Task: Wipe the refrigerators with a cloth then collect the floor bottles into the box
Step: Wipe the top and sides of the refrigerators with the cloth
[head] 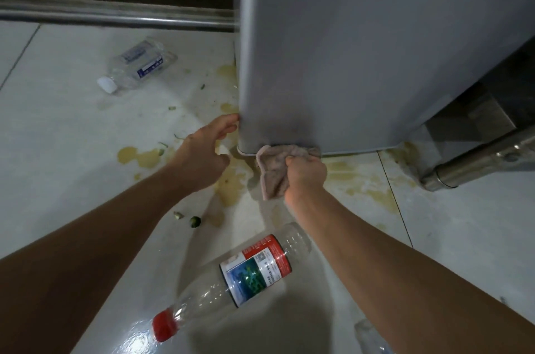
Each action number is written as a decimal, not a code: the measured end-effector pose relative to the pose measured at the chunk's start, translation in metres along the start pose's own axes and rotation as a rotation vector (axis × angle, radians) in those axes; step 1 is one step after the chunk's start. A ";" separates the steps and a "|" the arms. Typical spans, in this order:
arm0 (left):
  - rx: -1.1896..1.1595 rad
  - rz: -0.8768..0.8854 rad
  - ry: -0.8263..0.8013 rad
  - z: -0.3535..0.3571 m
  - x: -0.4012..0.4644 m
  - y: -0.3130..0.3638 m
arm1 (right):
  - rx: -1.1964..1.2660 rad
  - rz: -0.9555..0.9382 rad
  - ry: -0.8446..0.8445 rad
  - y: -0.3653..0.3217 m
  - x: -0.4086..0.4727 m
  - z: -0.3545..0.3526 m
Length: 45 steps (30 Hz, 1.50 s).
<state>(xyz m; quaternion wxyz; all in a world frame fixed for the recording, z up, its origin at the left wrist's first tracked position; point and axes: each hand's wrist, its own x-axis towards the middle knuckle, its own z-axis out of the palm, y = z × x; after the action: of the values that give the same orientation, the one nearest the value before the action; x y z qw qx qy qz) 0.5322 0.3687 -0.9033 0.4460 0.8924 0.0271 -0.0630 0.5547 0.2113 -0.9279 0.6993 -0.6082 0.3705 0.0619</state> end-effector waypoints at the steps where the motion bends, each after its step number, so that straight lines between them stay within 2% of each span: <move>1: 0.037 0.007 0.001 -0.002 -0.002 0.000 | 0.041 -0.019 -0.006 0.004 -0.003 0.006; 5: 0.106 0.030 0.009 -0.009 -0.007 0.000 | 0.022 -0.002 -0.030 0.021 -0.011 0.025; 13: 0.149 0.020 0.037 -0.018 -0.013 0.010 | -0.050 0.072 -0.180 0.029 -0.025 0.035; 19: 0.172 -0.021 0.090 -0.020 -0.020 0.026 | -0.327 0.078 -0.497 0.022 -0.031 0.024; 22: 0.191 -0.016 0.106 -0.023 -0.024 0.036 | -0.488 0.048 -0.561 0.012 -0.032 0.008; 27: 0.273 0.042 0.082 -0.017 -0.031 0.057 | -0.590 -0.041 -0.476 -0.016 -0.026 -0.047; 32: 0.425 0.161 0.023 0.015 -0.028 0.096 | -0.449 -0.104 -0.227 -0.047 -0.005 -0.114; 38: 0.698 0.519 0.058 0.059 -0.011 0.154 | -0.250 -0.110 0.013 -0.084 0.043 -0.180; 41: 0.911 0.704 0.086 0.073 0.003 0.182 | -0.133 -0.077 -0.005 -0.097 0.065 -0.193; 45: 1.072 0.888 0.201 0.089 0.024 0.213 | -0.034 -0.116 -0.098 -0.110 0.090 -0.190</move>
<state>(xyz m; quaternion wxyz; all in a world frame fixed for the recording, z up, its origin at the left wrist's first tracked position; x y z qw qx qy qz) 0.5705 0.1700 -0.7906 -0.0765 0.9173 -0.3337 0.2031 0.5937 -0.0199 -0.8903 0.7085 -0.6366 0.2990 0.0573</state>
